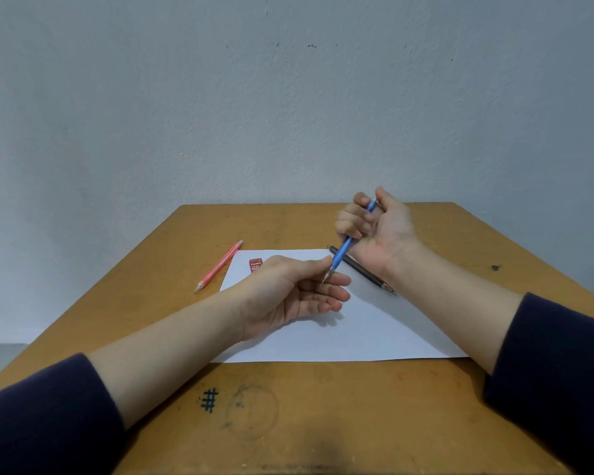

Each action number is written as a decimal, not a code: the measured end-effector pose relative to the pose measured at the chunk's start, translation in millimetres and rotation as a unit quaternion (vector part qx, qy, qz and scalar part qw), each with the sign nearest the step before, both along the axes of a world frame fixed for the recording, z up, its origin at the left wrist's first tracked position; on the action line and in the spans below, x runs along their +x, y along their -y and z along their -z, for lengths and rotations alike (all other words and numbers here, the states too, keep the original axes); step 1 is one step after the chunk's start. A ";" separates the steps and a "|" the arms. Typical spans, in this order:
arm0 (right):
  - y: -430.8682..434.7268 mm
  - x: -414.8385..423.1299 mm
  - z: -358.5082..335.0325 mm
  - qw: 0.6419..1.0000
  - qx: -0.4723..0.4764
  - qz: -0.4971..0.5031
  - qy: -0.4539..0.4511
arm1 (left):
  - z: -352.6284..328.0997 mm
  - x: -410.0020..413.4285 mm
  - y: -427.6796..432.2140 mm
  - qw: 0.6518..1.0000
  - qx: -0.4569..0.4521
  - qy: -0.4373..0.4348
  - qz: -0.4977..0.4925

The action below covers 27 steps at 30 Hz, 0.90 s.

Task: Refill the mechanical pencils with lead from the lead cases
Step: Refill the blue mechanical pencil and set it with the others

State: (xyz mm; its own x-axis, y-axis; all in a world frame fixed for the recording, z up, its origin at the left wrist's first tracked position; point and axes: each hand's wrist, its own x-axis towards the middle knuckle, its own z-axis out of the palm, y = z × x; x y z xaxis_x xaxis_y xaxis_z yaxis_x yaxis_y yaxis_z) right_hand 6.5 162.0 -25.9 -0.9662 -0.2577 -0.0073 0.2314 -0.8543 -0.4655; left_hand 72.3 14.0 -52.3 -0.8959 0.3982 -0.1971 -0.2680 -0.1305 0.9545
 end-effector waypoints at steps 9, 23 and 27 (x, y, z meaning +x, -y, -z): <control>8.1 5.2 0.5 0.935 0.334 0.010 -0.116 | 0.8 -7.8 4.6 0.994 0.034 -0.040 -0.100; -4.3 -8.1 14.8 0.598 0.749 0.132 -0.252 | 2.0 -38.1 46.7 0.778 -0.429 -0.372 -0.269; -3.2 -4.1 15.0 0.466 0.832 0.113 -0.278 | 11.7 -54.4 61.6 0.754 -0.491 -0.335 -0.280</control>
